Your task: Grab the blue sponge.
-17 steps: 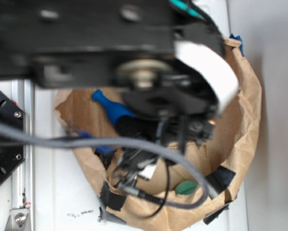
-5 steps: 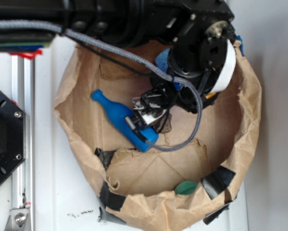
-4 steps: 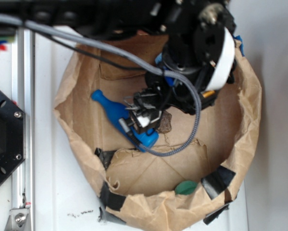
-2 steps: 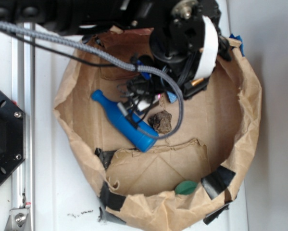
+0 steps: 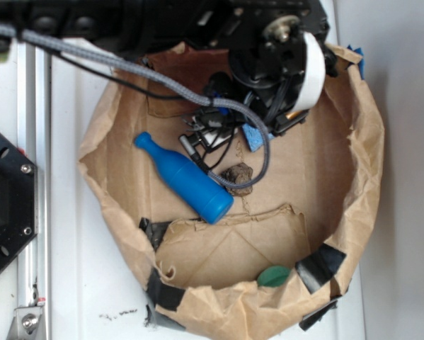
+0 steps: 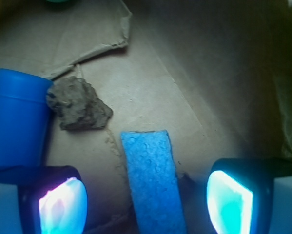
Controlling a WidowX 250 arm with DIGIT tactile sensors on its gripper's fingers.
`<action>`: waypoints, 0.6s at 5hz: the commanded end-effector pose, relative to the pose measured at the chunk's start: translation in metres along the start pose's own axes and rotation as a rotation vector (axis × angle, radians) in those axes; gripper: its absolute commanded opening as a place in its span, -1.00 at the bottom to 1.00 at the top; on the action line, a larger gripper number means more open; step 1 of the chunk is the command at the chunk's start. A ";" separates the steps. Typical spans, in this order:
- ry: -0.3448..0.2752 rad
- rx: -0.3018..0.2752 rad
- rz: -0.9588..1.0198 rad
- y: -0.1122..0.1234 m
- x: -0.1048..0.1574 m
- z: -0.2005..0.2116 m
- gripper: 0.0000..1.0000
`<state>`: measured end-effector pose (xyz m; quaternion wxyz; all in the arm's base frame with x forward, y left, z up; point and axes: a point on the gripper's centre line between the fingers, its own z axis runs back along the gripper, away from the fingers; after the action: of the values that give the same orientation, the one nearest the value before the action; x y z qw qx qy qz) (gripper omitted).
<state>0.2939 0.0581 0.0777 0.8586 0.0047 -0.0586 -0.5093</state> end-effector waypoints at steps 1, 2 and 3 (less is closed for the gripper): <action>0.016 0.070 0.013 0.001 -0.001 -0.003 1.00; 0.010 0.071 0.014 0.001 -0.001 -0.017 1.00; 0.027 0.067 0.005 0.007 0.007 -0.036 1.00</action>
<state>0.3010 0.0577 0.0310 0.8622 0.0235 -0.0450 -0.5040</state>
